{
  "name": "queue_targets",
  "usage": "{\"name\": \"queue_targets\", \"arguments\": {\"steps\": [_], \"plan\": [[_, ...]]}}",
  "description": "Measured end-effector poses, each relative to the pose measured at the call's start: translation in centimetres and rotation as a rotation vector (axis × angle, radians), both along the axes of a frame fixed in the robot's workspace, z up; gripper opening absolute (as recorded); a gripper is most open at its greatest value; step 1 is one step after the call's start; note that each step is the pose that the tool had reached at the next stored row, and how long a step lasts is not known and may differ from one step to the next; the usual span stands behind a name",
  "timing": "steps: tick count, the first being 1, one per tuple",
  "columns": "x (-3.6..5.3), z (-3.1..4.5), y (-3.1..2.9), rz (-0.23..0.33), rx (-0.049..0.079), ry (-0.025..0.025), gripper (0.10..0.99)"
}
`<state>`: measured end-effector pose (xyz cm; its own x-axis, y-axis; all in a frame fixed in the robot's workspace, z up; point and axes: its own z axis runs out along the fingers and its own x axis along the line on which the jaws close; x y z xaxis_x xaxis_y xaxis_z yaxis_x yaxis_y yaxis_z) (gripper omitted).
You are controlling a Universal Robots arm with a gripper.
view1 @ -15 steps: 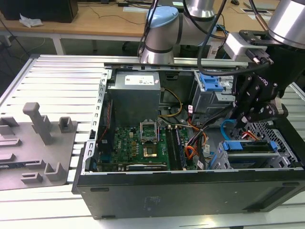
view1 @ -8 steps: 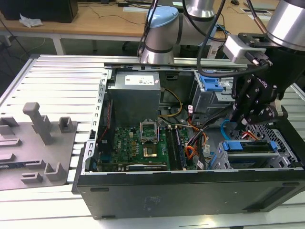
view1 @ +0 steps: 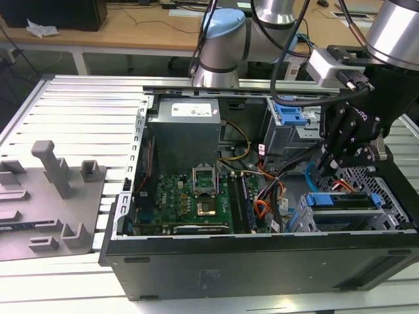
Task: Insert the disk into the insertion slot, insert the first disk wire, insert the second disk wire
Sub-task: 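Insert the second disk wire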
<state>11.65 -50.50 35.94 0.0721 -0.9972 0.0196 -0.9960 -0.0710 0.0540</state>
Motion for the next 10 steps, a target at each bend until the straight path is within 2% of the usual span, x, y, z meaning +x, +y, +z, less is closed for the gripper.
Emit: {"name": "queue_targets", "arguments": {"steps": [3, 7, 10], "plan": [[0.12, -0.02, -0.01, 0.000, 0.000, -0.0001, 0.161], [1.16, -0.04, 0.00, 0.000, 0.000, 0.0015, 0.161], [1.27, -0.06, -0.03, 0.000, 0.000, 0.0017, 0.161]]}}
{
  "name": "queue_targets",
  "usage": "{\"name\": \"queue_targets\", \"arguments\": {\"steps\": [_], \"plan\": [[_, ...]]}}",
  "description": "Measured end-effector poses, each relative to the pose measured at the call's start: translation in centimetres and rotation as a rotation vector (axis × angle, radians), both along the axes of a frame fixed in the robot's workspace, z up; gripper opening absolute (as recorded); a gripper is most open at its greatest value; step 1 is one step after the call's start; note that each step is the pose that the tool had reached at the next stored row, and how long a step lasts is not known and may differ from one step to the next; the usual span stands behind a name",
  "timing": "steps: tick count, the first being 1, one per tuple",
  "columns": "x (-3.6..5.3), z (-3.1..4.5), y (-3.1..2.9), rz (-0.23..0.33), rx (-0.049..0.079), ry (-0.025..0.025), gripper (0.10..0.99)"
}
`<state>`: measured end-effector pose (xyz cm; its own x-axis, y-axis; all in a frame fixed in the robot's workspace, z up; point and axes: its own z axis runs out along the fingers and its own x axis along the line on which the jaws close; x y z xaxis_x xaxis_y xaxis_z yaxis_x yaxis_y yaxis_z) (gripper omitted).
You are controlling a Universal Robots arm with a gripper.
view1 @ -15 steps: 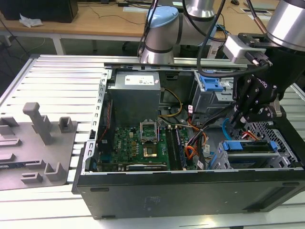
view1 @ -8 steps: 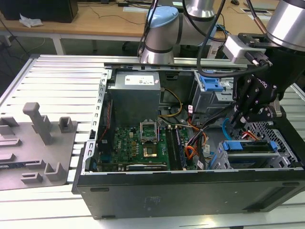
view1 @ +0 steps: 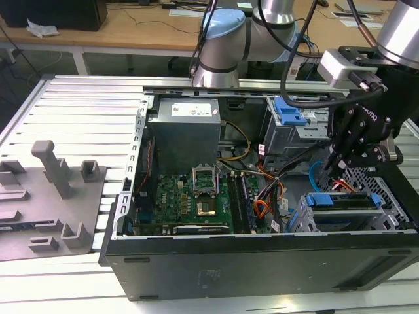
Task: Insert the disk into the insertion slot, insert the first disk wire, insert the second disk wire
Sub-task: 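Insert the second disk wire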
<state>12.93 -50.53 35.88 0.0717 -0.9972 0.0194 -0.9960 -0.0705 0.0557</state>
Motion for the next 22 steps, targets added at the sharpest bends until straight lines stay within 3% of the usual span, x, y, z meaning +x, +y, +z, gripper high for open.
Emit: {"name": "queue_targets", "arguments": {"steps": [8, 13, 22], "plan": [[0.01, -0.07, -1.22, 0.000, 0.000, 0.0000, 0.161], [0.01, -0.11, -2.29, 0.000, 0.000, 0.0000, 0.161], [0.31, -0.73, -2.45, 0.000, 0.002, 0.0001, 0.161]]}}
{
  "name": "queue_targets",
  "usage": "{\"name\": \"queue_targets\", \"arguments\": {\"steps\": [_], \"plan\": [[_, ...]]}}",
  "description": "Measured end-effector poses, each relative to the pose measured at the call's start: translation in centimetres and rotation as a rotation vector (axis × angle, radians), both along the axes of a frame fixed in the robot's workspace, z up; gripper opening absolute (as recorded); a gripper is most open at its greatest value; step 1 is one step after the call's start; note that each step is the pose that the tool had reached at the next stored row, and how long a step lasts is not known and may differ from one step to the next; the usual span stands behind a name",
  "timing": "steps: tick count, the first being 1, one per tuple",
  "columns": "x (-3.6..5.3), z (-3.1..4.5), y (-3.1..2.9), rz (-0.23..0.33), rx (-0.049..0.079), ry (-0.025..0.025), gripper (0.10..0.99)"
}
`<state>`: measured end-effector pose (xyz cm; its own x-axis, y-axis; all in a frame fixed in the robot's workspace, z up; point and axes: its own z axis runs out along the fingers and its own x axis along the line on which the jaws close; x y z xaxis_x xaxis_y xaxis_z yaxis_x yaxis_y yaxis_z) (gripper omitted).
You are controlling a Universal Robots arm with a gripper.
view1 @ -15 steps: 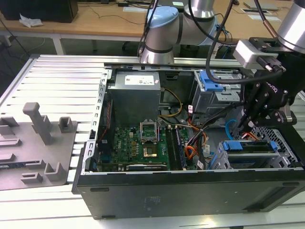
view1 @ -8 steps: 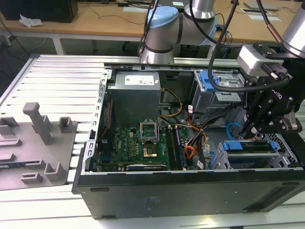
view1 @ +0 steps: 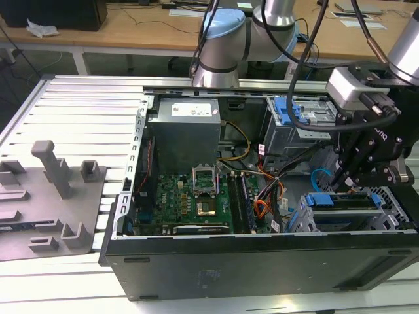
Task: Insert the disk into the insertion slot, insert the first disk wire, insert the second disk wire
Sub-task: 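Insert the second disk wire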
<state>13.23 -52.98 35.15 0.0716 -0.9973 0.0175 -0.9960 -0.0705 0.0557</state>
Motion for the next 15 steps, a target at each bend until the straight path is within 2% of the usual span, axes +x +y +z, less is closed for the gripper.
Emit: {"name": "queue_targets", "arguments": {"steps": [3, 5, 7, 15], "plan": [[0.48, -0.24, -0.10, -0.001, 0.009, 0.0009, 0.161], [0.64, -0.31, -0.20, -0.001, 0.011, 0.0013, 0.161], [1.00, -0.50, -0.48, -0.002, 0.014, 0.0020, 0.161], [1.37, -0.87, -0.80, -0.002, 0.023, 0.0024, 0.161]]}}
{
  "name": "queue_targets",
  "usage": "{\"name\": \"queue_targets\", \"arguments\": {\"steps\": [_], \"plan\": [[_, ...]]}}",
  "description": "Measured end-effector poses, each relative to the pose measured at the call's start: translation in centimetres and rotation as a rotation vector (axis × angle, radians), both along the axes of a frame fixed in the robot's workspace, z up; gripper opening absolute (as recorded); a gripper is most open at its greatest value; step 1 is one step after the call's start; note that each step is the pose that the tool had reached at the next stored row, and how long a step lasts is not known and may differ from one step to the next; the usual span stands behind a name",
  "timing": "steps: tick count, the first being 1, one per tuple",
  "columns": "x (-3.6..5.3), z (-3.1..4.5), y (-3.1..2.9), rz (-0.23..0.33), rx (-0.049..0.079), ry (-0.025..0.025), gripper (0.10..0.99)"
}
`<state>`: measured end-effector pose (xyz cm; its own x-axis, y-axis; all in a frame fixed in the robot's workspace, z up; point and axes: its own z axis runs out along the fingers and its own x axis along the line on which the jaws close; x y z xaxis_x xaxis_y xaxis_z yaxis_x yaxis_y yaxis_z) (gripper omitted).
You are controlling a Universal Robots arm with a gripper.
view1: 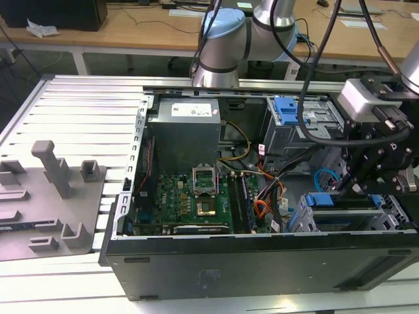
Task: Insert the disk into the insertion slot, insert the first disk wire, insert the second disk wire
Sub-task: 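Insert the second disk wire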
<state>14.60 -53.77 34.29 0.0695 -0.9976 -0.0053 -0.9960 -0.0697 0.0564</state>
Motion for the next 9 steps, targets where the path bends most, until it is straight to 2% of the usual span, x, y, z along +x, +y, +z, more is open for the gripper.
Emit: {"name": "queue_targets", "arguments": {"steps": [5, 9], "plan": [[0.02, -0.23, -0.45, 0.000, 0.004, 0.0000, 0.161], [0.01, -0.49, -0.50, 0.000, 0.006, 0.0000, 0.161]]}}
